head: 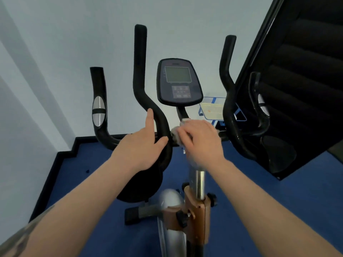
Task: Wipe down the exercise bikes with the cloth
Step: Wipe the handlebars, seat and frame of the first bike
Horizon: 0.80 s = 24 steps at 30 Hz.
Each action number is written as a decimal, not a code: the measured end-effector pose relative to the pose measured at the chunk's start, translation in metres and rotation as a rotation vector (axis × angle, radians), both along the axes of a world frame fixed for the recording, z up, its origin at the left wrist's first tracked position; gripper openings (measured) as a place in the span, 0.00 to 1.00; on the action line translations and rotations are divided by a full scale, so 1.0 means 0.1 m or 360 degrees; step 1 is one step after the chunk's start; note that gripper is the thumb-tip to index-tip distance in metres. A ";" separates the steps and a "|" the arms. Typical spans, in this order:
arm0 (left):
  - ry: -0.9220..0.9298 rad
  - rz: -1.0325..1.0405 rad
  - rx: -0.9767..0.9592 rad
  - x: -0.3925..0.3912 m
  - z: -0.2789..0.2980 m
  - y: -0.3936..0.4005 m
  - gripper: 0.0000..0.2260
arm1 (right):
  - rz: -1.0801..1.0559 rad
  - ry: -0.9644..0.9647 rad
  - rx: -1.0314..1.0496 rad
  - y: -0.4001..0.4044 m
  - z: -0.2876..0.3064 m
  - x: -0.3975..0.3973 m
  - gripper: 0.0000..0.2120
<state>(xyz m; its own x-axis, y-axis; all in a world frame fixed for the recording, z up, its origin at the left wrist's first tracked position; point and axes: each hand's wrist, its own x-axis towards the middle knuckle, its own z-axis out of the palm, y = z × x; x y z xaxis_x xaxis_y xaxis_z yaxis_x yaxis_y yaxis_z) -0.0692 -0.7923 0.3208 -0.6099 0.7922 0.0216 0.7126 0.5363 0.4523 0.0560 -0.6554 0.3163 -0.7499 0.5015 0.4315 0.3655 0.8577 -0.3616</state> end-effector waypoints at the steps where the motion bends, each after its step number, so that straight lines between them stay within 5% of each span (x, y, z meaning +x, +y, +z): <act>1: -0.0008 0.0003 -0.0005 -0.01 0.00 0.00 0.37 | -0.0064 -0.0013 -0.0103 0.11 0.06 -0.07 0.18; 3: -0.0025 0.0005 -0.0006 -0.01 0.01 -0.01 0.37 | -0.0171 0.0107 -0.0334 0.16 0.10 -0.11 0.20; 8: 0.0012 0.0001 -0.0001 0.01 0.01 -0.02 0.37 | -0.0226 0.0468 0.0209 -0.27 -0.42 0.22 0.13; 13: -0.0001 -0.0016 -0.0001 -0.02 0.00 -0.02 0.37 | -0.0089 0.0416 -0.0415 0.20 -0.15 0.17 0.11; 20: 0.0002 -0.0015 0.0025 -0.01 -0.01 -0.03 0.37 | -0.0295 0.0405 -0.0231 -0.10 -0.29 0.20 0.15; 24: 0.0007 -0.0015 -0.0010 -0.02 -0.01 0.00 0.37 | -0.0518 0.0219 -0.0461 0.26 -0.01 0.07 0.17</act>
